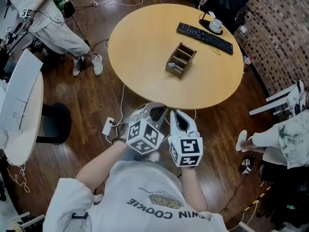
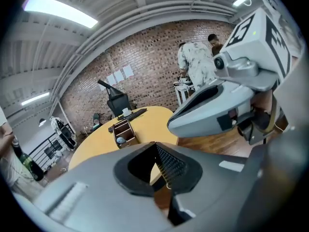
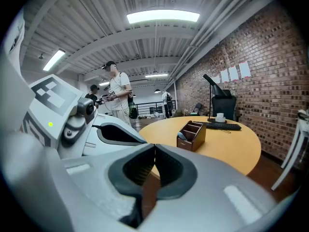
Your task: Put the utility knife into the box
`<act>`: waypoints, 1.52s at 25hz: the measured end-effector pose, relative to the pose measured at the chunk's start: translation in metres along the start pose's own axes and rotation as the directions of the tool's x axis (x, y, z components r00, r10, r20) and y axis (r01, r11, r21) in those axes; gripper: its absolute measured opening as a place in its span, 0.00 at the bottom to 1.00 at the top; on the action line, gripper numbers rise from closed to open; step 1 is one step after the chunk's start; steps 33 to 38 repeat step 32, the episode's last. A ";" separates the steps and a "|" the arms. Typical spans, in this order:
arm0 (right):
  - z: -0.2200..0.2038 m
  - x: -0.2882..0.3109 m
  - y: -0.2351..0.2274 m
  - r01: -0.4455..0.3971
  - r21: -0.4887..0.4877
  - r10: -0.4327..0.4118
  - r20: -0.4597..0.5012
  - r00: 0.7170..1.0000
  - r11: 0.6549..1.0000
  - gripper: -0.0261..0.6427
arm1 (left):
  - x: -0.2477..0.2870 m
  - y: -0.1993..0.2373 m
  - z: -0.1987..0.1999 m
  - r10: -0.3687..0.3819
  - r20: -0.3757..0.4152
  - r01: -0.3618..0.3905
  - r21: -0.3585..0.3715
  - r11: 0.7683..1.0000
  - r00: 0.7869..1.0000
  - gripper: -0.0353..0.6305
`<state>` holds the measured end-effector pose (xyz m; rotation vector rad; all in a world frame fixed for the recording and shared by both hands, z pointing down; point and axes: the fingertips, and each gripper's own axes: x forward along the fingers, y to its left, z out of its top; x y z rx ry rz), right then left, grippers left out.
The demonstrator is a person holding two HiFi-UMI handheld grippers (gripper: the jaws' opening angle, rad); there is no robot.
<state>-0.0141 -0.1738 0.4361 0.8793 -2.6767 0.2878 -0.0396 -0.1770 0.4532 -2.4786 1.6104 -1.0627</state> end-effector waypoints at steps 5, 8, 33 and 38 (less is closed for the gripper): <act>-0.005 -0.008 0.022 -0.037 0.030 0.037 -0.003 0.999 0.999 0.04 | -0.030 0.000 -0.006 0.043 0.027 -0.039 -0.151 0.988 0.999 0.06; -0.003 -0.011 0.035 -0.049 0.042 0.048 0.007 0.999 0.998 0.04 | -0.049 0.002 -0.009 0.074 0.046 -0.063 -0.199 0.978 0.996 0.06; -0.023 -0.055 0.193 -0.048 0.081 0.047 0.017 0.999 0.996 0.04 | -0.202 -0.027 -0.085 0.113 0.147 -0.045 -0.403 0.914 0.983 0.06; -0.023 -0.055 0.193 -0.048 0.081 0.047 0.017 0.999 0.996 0.04 | -0.202 -0.027 -0.085 0.113 0.147 -0.045 -0.403 0.914 0.983 0.06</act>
